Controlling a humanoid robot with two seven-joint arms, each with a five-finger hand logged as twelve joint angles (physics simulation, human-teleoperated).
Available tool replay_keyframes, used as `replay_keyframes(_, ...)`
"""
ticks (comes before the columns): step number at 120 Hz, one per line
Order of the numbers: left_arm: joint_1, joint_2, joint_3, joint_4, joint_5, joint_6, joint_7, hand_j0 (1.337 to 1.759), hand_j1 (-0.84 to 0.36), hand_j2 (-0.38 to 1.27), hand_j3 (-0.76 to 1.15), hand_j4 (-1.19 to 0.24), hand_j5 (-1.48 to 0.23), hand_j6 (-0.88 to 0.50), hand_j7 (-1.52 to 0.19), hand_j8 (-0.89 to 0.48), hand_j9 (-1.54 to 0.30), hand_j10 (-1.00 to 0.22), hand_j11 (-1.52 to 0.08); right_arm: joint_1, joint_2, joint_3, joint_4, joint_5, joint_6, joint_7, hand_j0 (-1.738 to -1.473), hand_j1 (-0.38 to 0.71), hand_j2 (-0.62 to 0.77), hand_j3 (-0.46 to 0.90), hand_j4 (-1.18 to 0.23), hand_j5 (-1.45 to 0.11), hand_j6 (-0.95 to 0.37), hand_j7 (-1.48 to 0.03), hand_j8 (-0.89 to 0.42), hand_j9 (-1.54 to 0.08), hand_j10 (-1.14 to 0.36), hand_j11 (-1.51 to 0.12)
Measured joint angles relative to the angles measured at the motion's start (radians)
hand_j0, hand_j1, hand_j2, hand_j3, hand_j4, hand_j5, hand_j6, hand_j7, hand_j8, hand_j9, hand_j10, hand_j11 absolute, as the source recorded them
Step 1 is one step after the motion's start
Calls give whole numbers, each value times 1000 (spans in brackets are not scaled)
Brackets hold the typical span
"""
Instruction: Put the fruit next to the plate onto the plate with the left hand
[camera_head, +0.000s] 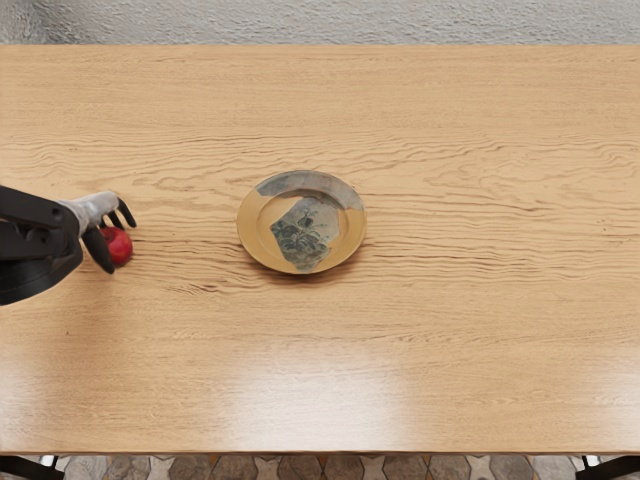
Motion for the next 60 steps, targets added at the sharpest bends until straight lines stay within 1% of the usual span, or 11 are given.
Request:
replay_keyframes(17,10,-4,-1,2,1,2,4,1658,-245,109,0,-507,-652,-494,-657,-504,-657,-504,-657,0,0,0,0,0,0,0,-1658,-349,0,0,0,0,0,0,0,0,0,0)
replay_keyframes(22,16,-14,-1,3,2,3,4,1657,-251,97,0,-533,-655,-497,-649,-493,-677,-521,-676,0,0,0,0,0,0,0,-1658,-349,0,0,0,0,0,0,0,0,0,0)
replay_keyframes(24,18,-15,-1,3,3,3,4,1657,-258,99,0,-542,-656,-453,-721,-491,-675,-526,-682,0,0,0,0,0,0,0,-1658,-349,0,0,0,0,0,0,0,0,0,0)
replay_keyframes(28,18,-15,-1,3,2,3,4,1657,-271,103,0,-552,-667,-423,-765,-492,-672,-535,-694,0,0,0,0,0,0,0,-1658,-349,0,0,0,0,0,0,0,0,0,0)
replay_keyframes(43,21,-17,-5,6,-1,3,6,1657,-298,146,0,-581,-721,-400,-818,-488,-684,-568,-741,0,0,0,0,0,0,0,-1658,-349,0,0,0,0,0,0,0,0,0,0)
replay_keyframes(49,20,-17,-9,8,-1,2,6,1657,-303,176,0,-587,-740,-405,-819,-482,-711,-576,-756,0,0,0,0,0,0,0,-1658,-349,0,0,0,0,0,0,0,0,0,0)
replay_keyframes(60,12,-17,-20,9,-1,1,5,1656,-323,184,0,-575,-767,-394,-820,-457,-745,-584,-774,0,0,0,0,0,0,0,-1658,-349,0,0,0,0,0,0,0,0,0,0)
